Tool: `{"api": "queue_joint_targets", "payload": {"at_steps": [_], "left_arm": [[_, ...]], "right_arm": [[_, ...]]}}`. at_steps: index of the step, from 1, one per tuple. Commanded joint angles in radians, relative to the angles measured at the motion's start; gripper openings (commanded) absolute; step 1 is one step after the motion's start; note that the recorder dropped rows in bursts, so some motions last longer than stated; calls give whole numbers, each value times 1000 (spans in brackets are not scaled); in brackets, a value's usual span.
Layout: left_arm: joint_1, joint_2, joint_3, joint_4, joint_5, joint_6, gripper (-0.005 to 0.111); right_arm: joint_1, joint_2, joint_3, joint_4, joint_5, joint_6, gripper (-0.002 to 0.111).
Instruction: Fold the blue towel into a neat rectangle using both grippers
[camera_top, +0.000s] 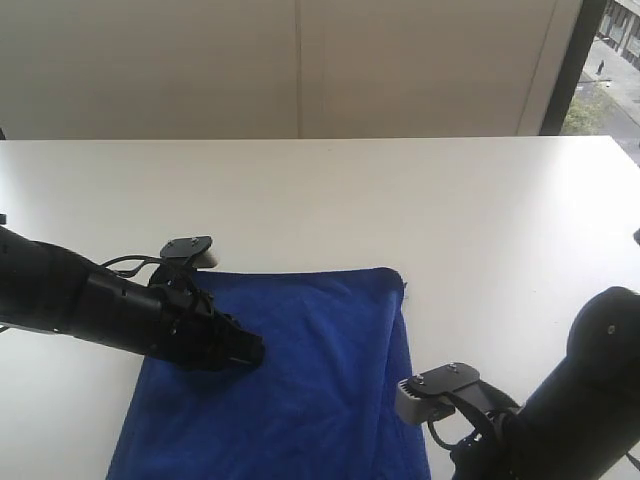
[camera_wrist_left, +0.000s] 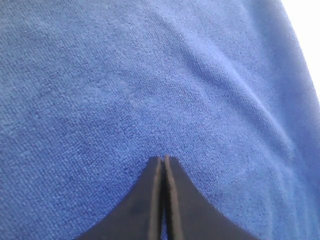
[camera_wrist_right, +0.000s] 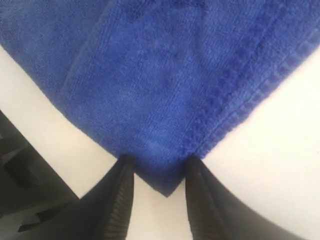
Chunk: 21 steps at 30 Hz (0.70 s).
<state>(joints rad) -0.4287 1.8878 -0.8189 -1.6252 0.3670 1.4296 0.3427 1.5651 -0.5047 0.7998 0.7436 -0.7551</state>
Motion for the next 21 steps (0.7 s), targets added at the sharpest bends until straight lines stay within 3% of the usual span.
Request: {"api": "queue_joint_targets", "payload": {"at_steps": [1, 5, 13, 15, 18, 21], "left_arm": [[-4, 5, 1, 4, 1, 5, 9], [-4, 5, 1, 4, 1, 5, 9], [-4, 5, 1, 4, 1, 5, 9], [-4, 5, 1, 4, -2, 5, 9], [-4, 5, 1, 4, -12, 5, 9], [-4, 5, 1, 4, -32, 0, 9]], "right_arm": [[-2, -4, 5, 54, -12, -25, 34], [-2, -4, 5, 157, -5, -115, 34], [-2, -4, 5, 164, -7, -117, 32], [-2, -4, 5, 164, -5, -117, 25], [-2, -4, 5, 148, 19, -117, 4], [-2, -4, 11, 133, 42, -113, 0]]}}
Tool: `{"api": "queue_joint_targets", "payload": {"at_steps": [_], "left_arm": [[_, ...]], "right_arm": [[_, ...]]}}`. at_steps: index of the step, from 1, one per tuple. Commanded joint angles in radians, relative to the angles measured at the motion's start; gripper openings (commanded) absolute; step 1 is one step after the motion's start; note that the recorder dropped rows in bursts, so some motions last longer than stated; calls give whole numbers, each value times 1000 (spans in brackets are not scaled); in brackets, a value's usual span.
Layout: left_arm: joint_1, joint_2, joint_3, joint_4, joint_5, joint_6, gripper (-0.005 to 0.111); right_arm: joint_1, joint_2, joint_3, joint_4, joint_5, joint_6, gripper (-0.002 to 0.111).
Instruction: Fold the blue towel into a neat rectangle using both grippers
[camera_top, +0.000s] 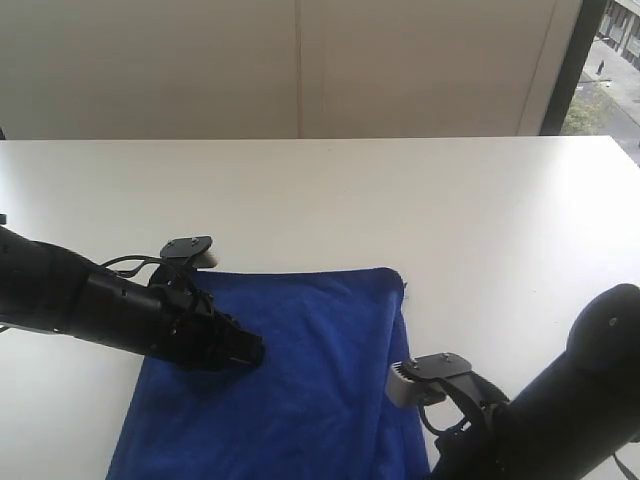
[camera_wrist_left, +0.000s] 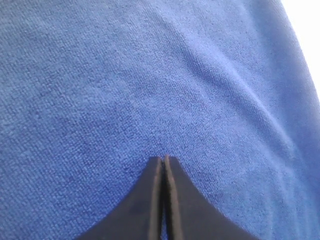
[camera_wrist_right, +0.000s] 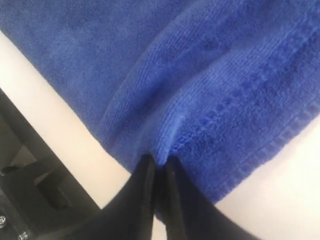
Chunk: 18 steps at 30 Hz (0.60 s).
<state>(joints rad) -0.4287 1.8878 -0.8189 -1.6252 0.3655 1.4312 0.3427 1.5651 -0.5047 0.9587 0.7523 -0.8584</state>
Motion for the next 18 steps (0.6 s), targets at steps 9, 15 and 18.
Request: {"api": "queue_joint_targets", "payload": {"at_steps": [9, 15, 18], "left_arm": [[-4, 5, 1, 4, -42, -2, 9], [-4, 5, 1, 4, -42, 0, 9], [-4, 5, 1, 4, -40, 0, 9]], "right_arm": [[-2, -4, 86, -77, -51, 77, 0], [-2, -10, 84, -75, -87, 77, 0], [-2, -27, 77, -77, -77, 77, 7]]}}
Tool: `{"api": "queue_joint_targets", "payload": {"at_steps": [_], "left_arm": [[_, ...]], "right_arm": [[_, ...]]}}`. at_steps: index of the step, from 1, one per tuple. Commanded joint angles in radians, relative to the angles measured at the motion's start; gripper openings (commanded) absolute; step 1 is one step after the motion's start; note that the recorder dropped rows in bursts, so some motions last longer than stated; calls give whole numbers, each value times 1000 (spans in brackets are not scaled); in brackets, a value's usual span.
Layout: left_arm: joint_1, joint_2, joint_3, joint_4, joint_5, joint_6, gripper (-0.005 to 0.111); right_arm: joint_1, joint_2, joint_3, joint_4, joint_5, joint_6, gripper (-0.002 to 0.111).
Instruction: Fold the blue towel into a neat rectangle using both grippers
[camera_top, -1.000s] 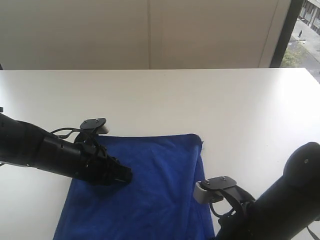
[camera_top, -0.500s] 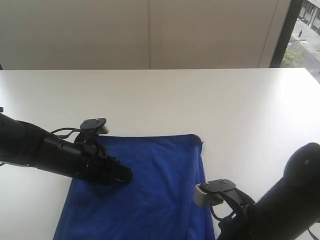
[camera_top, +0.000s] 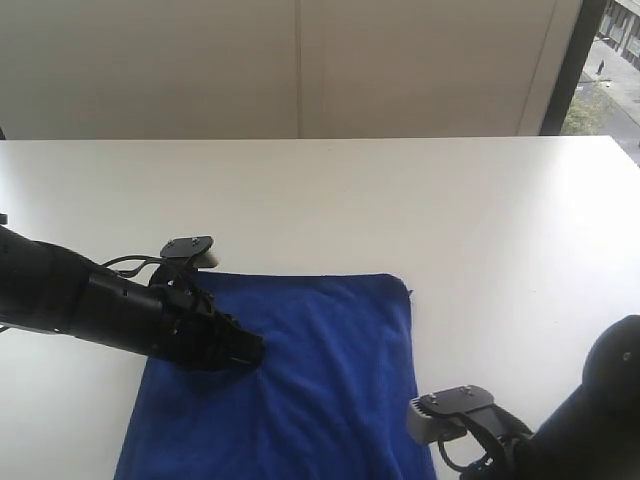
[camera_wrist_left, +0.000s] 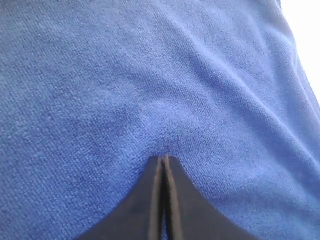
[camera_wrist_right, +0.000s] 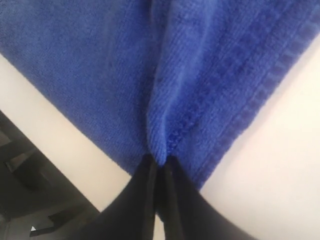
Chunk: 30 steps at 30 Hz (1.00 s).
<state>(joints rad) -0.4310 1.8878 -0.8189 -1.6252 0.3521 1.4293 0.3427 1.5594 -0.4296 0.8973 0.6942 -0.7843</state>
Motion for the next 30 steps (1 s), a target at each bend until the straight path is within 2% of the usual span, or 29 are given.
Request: {"api": "queue_joint_targets", "payload": {"at_steps": [1, 6, 8, 14, 17, 18, 20, 22, 24, 27, 30], "left_arm": [[-2, 5, 1, 4, -27, 2, 9], [-2, 5, 1, 4, -25, 2, 9], [-2, 5, 1, 4, -21, 2, 9], [-2, 1, -2, 4, -12, 2, 9], [1, -43, -12, 9, 29, 2, 9], [1, -63, -16, 11, 35, 2, 9], [1, -124, -19, 15, 44, 2, 9], [1, -190, -19, 66, 28, -21, 9], [1, -239, -17, 230, -14, -127, 7], [1, -278, 8, 559, -78, -434, 2], [1, -263, 38, 757, -100, -591, 1]], "right_arm": [[-2, -26, 1, -18, -14, 3, 12], [-2, -70, -21, -51, -9, 11, 42], [-2, -87, -33, -94, -9, 58, 50], [-6, -155, -106, -365, -18, 310, 52], [-6, -196, -164, -506, -145, 436, 47], [-6, -201, -185, -526, -194, 457, 41], [-6, -195, -238, -544, -254, 452, 24], [-6, -156, -310, -568, -269, 445, 2], [-6, -86, -381, -589, -269, 441, 0], [-27, 60, -504, -603, -253, 416, 0], [-54, 186, -606, -604, -253, 405, 0]]}}
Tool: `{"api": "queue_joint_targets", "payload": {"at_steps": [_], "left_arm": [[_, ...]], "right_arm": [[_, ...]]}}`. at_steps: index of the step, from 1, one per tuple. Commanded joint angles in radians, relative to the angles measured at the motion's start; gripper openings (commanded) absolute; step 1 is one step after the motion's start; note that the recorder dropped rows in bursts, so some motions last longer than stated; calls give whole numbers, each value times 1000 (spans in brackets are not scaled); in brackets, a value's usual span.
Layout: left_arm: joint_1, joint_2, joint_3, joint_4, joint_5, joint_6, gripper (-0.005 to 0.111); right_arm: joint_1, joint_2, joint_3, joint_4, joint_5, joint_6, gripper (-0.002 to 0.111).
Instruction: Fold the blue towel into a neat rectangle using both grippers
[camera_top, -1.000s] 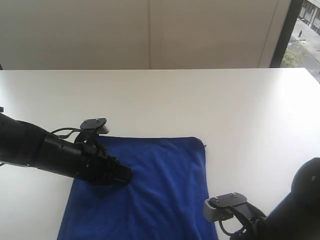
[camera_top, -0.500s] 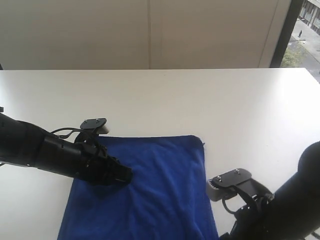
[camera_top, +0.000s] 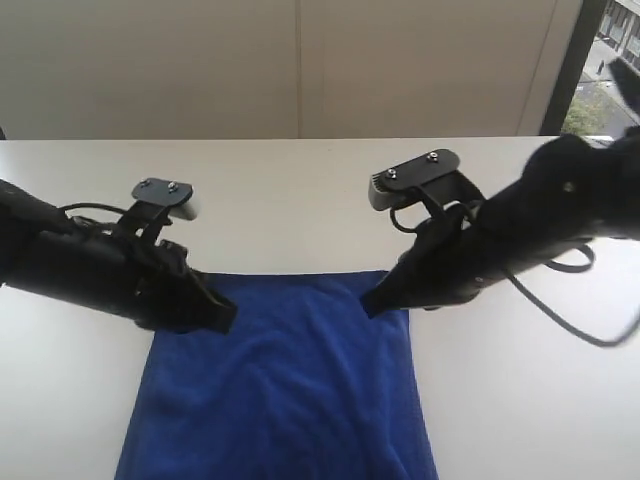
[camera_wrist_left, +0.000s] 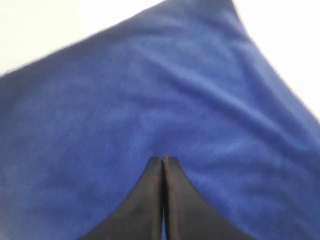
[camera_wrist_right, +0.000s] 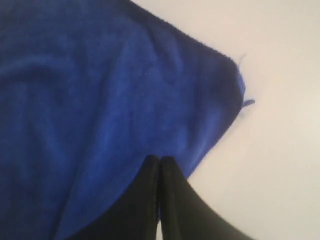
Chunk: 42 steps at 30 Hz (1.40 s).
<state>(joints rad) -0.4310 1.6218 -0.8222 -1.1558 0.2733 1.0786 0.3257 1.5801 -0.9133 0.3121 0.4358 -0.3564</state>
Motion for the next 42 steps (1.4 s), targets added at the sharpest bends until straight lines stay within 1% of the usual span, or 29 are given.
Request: {"api": "queue_joint_targets", "payload": {"at_steps": [1, 7, 11, 16, 17, 20, 25, 27, 28, 29, 31, 34, 37, 40, 42], "left_arm": [[1, 13, 44, 300, -31, -245, 1], [1, 81, 51, 301, -149, -245, 1], [1, 134, 51, 305, -182, -231, 1], [1, 188, 51, 305, -254, -228, 1], [1, 205, 51, 305, -281, -228, 1], [1, 221, 22, 305, -297, -228, 1], [5, 280, -107, 305, -285, -191, 1], [36, 324, -151, 305, -282, -181, 1], [68, 347, -176, 305, -273, -181, 1], [101, 362, -199, 305, -237, -185, 1], [138, 368, -226, 305, -203, -185, 1], [152, 368, -257, 305, -169, -185, 1], [152, 338, -294, 305, -74, -185, 1], [152, 281, -313, 290, -19, -190, 1], [152, 210, -317, 290, 43, -190, 1]], "right_arm": [[-43, 205, -152, -19, 8, -27, 0], [-48, 354, -254, -30, 24, -59, 0], [-48, 409, -296, -124, 24, -51, 0], [-57, 469, -356, -226, 24, 0, 0], [-67, 492, -390, -240, 26, 0, 0], [-82, 551, -472, -265, 19, 0, 0], [-81, 667, -654, -312, 40, -7, 0], [-86, 708, -725, -319, 71, -7, 0], [-93, 720, -761, -322, 82, -7, 0], [-95, 724, -781, -322, 87, -7, 0], [-101, 724, -810, -322, 102, -7, 0], [-102, 722, -834, -322, 130, -3, 0], [-102, 667, -836, -322, 170, -4, 0], [-100, 575, -836, -322, 206, -4, 0], [-100, 485, -834, -322, 307, -4, 0]]}}
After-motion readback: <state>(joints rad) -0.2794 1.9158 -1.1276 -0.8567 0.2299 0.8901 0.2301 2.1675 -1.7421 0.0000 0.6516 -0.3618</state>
